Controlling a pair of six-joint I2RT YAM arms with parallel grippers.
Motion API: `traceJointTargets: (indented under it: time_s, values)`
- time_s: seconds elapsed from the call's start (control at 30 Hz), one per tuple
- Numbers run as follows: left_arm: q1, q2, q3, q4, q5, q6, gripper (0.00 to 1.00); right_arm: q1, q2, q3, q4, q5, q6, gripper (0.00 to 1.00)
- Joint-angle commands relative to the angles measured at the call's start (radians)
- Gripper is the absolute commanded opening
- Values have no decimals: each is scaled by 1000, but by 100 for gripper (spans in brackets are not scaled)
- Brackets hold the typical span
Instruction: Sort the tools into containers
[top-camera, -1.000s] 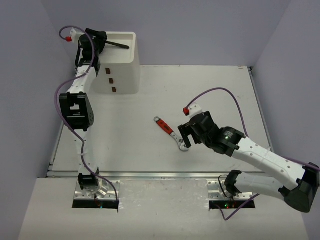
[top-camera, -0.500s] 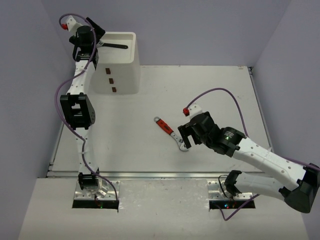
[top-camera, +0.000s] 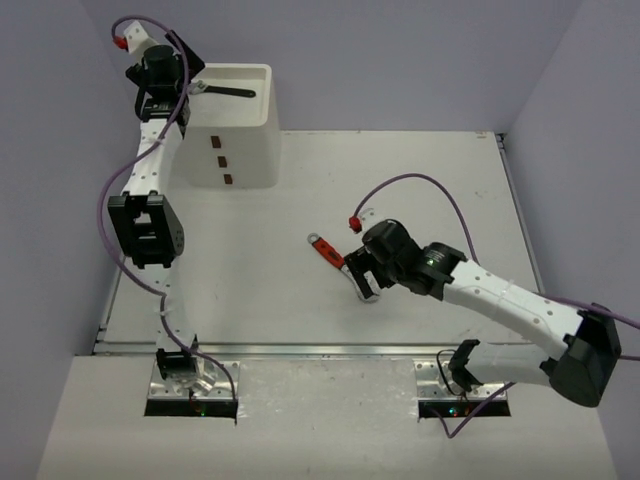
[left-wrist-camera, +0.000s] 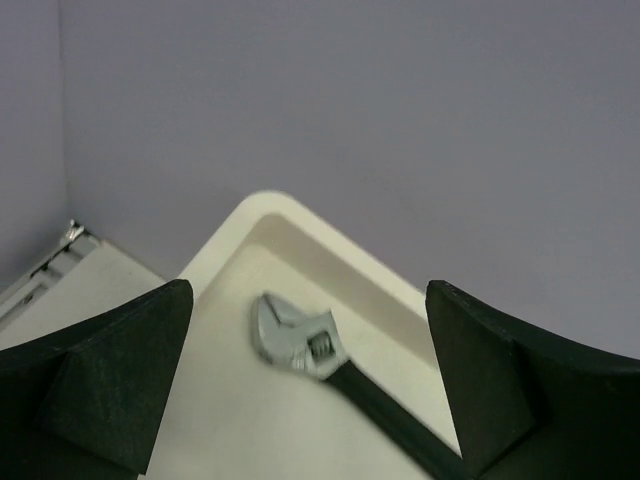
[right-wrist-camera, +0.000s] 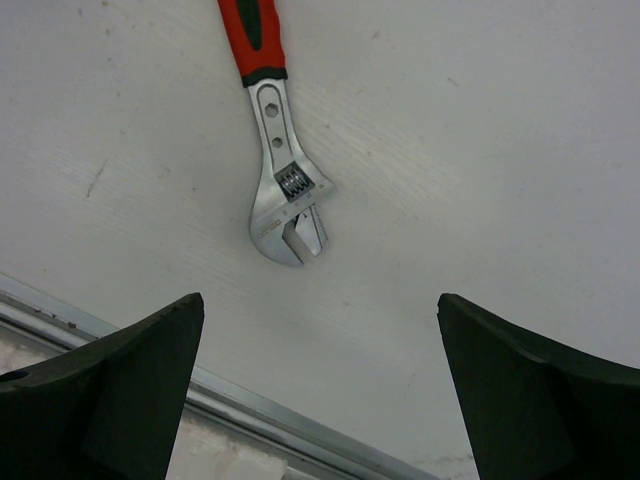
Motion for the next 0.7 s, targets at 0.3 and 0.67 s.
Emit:
traceJointTargets:
  time_s: [0.3, 0.67]
  values:
    - [-15, -1087, -1072, 25, 423, -153, 100, -158, 610, 384, -5, -289, -202, 89]
    - [-50, -1279, -1397, 14, 646, -136, 100, -168, 827, 401, -46, -360, -279, 47]
